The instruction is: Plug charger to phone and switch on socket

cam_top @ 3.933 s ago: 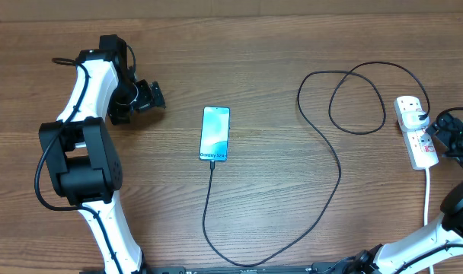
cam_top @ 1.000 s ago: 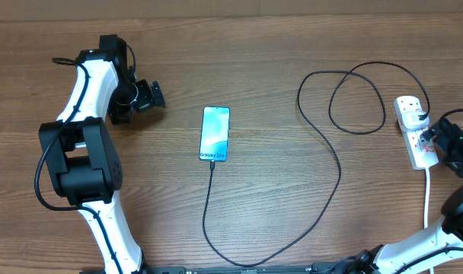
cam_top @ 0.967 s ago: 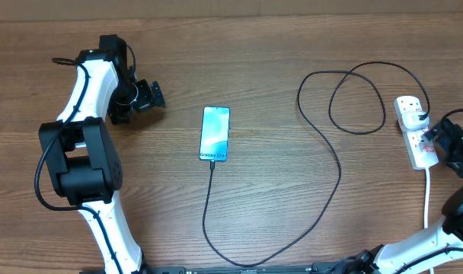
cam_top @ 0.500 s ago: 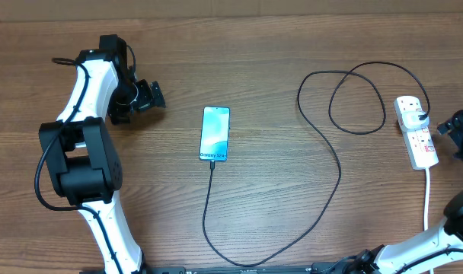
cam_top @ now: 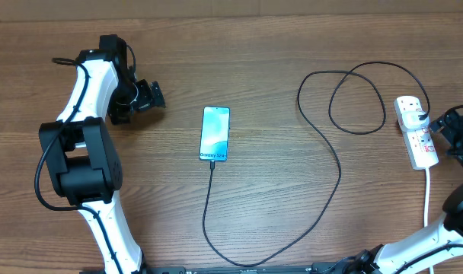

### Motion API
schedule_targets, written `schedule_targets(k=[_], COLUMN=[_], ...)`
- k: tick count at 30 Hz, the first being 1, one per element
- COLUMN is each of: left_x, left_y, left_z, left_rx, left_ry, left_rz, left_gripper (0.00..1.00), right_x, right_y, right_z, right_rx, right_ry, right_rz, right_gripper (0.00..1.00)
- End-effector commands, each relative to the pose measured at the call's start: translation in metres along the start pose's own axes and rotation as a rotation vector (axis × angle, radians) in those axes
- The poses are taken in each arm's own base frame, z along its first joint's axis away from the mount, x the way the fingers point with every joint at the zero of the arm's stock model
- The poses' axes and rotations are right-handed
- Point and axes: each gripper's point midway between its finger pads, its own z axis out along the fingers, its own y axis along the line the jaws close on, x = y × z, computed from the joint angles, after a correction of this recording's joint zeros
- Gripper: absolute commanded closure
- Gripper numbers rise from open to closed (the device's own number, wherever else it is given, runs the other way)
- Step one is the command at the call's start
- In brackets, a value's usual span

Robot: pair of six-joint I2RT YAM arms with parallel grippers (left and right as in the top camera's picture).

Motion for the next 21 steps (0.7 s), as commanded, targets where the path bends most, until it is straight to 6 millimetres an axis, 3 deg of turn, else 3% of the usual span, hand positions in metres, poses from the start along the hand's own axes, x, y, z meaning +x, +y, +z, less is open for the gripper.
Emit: schedule_targets(k=[1, 21], left_x=[-0.005, -0.005], left_y=[-0.002, -0.002], left_z=[-0.001, -0.001], left_rx=[-0.009, -0.009], left_ry=[-0.016, -0.016], left_rz=[-0.001, -0.001], left_gripper=[0.00, 0.00], right_x=[0.006, 0.016], right_y=[-0.001, -0.005], right_z=[0.011, 0.011], right_rx=[0.006, 0.025], right_ry=[0.025, 0.065], right_rz=[-0.004, -0.019], right_gripper=[0.00, 0.00])
